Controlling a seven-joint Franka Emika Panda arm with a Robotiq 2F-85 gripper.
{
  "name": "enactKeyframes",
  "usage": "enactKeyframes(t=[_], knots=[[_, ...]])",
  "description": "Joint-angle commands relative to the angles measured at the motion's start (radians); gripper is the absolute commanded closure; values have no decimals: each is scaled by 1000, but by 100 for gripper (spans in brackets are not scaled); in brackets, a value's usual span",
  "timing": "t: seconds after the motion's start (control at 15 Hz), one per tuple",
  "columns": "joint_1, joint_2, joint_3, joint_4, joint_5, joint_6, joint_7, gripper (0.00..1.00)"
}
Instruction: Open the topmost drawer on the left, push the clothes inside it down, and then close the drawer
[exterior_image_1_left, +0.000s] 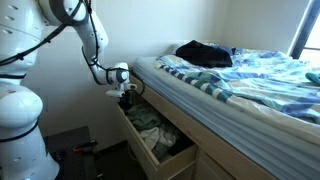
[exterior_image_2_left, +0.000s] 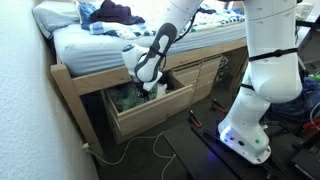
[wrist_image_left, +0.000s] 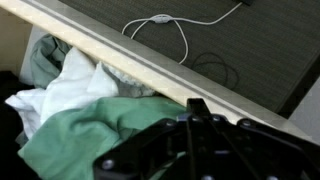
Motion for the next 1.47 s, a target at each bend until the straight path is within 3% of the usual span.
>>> enactKeyframes(t=[0.0,0.13,0.73,1.07,1.4], knots=[[-46,4,43,5,-29,-7,19,99],[-49,9,43,5,-29,-7,19,100],[-98,-1,180,-30,34,-32,0,100],[-76,83,124,-26,-84,71,49,100],[-17,185,3,-34,-173,268,159,100]])
